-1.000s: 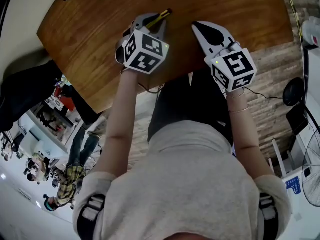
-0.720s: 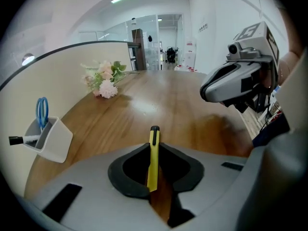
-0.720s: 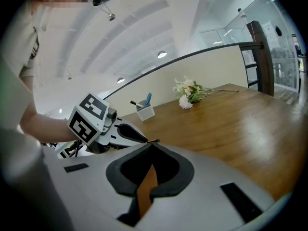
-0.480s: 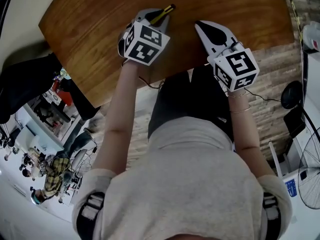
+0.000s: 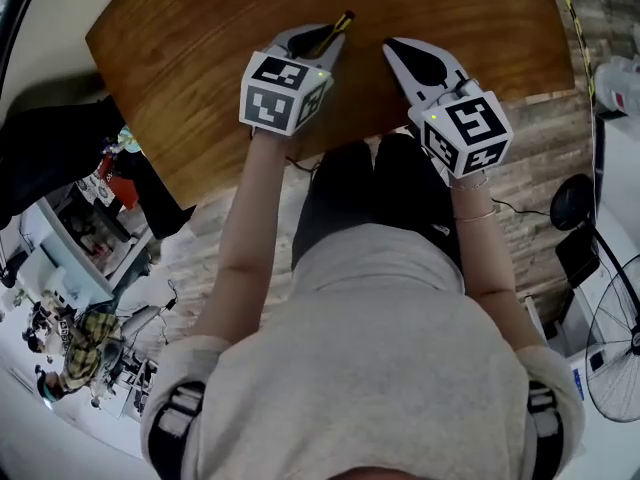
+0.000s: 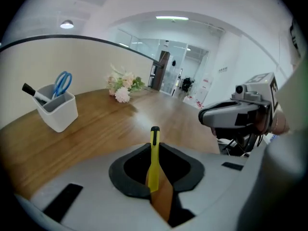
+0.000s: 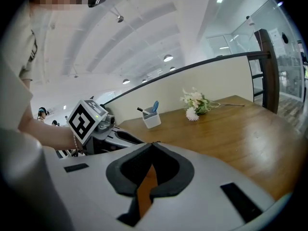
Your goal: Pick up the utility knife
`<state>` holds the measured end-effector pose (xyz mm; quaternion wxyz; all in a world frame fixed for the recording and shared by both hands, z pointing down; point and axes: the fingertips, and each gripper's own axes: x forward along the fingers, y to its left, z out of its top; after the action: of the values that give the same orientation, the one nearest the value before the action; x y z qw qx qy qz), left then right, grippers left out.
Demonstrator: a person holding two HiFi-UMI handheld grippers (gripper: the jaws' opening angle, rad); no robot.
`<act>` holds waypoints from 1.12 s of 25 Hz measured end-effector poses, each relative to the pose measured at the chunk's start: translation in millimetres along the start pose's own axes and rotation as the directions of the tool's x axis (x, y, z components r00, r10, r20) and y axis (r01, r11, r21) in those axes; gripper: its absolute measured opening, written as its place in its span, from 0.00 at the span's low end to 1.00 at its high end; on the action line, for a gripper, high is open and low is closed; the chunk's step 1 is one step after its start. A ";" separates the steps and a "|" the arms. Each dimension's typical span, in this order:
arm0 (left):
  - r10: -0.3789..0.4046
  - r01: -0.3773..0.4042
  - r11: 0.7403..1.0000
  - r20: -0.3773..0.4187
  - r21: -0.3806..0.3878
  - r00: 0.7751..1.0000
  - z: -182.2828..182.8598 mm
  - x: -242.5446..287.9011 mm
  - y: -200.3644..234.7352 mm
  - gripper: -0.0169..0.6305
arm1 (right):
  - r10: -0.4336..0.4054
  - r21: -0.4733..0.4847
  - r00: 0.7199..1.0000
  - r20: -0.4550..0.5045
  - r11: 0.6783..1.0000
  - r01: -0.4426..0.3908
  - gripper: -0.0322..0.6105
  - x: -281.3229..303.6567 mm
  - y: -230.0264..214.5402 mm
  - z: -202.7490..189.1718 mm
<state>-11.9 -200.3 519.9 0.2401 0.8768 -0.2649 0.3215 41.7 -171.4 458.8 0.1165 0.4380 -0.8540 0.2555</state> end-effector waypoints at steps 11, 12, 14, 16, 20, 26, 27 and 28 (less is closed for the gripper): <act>0.066 -0.055 0.997 0.240 -0.054 0.969 64.1 -60.7 -9.7 0.14 | 0.045 -0.095 0.997 0.064 0.995 -0.039 0.06 -7.3 18.0 44.5; 0.078 -0.069 0.997 0.257 -0.041 0.963 69.6 -67.4 -10.8 0.14 | 0.049 -0.101 0.996 0.069 0.994 -0.042 0.06 -8.8 20.4 48.5; 0.096 -0.094 0.995 0.290 -0.022 0.952 79.9 -81.3 -13.0 0.14 | 0.056 -0.118 0.995 0.080 0.992 -0.047 0.06 -11.5 25.3 56.4; 0.110 -0.109 0.994 0.324 -0.019 0.940 88.1 -94.8 -13.7 0.14 | 0.063 -0.137 0.994 0.088 0.989 -0.051 0.06 -12.5 30.3 63.5; 0.132 -0.131 0.991 0.398 -0.029 0.908 101.3 -119.3 -14.3 0.14 | 0.081 -0.173 0.991 0.110 0.983 -0.062 0.06 -13.9 39.8 79.5; 0.155 -0.140 0.988 0.519 -0.068 0.841 112.1 -151.7 -25.3 0.14 | 0.117 -0.228 0.983 0.140 0.970 -0.083 0.06 -22.0 56.7 101.5; 0.160 -0.143 0.987 0.535 -0.075 0.829 112.7 -155.7 -27.2 0.14 | 0.123 -0.237 0.982 0.143 0.968 -0.087 0.06 -23.3 58.9 104.2; 0.164 -0.144 0.986 0.550 -0.080 0.819 113.3 -159.6 -29.0 0.14 | 0.129 -0.245 0.981 0.147 0.965 -0.090 0.06 -24.5 61.0 106.8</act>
<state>-48.7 -196.3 325.6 0.1412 0.9036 -0.3987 0.0672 9.6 -182.5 338.1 0.0840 0.3923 -0.9079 0.1214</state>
